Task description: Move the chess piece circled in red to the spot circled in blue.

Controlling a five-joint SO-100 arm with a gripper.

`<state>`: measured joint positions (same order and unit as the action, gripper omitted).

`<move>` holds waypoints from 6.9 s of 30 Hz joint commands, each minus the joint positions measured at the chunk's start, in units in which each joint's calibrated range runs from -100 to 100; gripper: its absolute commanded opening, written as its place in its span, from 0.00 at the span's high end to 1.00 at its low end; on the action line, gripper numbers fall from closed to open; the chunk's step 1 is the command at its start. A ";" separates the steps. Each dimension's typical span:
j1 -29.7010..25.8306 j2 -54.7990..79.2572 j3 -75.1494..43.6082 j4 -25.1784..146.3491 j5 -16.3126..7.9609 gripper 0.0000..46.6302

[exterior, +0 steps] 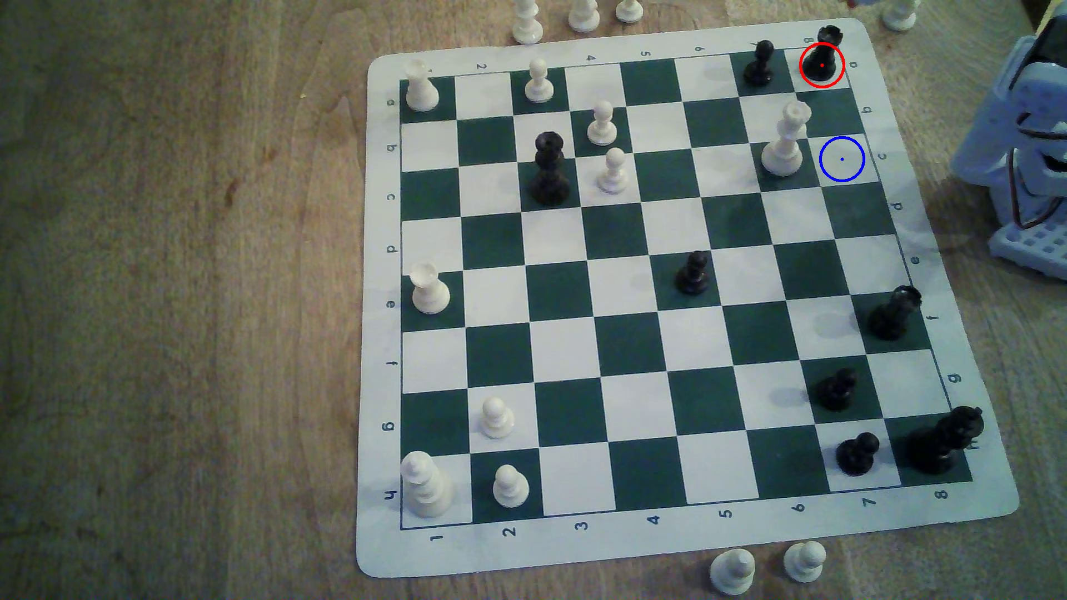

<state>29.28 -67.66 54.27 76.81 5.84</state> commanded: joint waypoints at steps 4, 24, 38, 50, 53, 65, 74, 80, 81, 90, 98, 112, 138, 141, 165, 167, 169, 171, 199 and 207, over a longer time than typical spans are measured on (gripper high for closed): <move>5.33 11.80 -4.13 -2.28 1.17 0.65; 9.17 21.05 -1.69 -0.89 3.13 0.74; 10.65 28.86 1.49 -11.05 3.22 0.67; 10.42 32.94 5.84 -19.16 3.37 0.65; 10.50 33.96 5.84 -20.47 3.42 0.66; 9.87 35.06 5.66 -22.35 2.93 0.73; 9.40 35.15 5.57 -22.76 2.54 0.78; 8.62 35.15 5.29 -22.43 1.76 0.95; 8.46 35.15 5.29 -22.59 1.47 0.99; 8.15 34.13 4.48 -20.71 1.03 0.99; 7.13 27.68 0.76 -10.56 0.44 0.99; -4.60 15.45 -0.24 4.60 -4.35 0.99; -20.95 12.23 14.00 -1.87 -10.21 0.99; -20.71 12.56 14.00 -2.61 -9.77 0.99; -15.08 15.96 16.90 -8.18 -6.25 0.99; -13.99 16.55 17.81 -9.90 -5.76 0.97; -13.59 16.55 17.81 -9.98 -5.62 0.97; -13.52 16.55 17.81 -9.98 -5.57 0.96; -11.72 12.99 15.90 -5.07 -2.88 0.39; -13.05 1.19 4.21 -2.45 -3.27 0.31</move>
<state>18.22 -58.53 68.01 73.39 3.00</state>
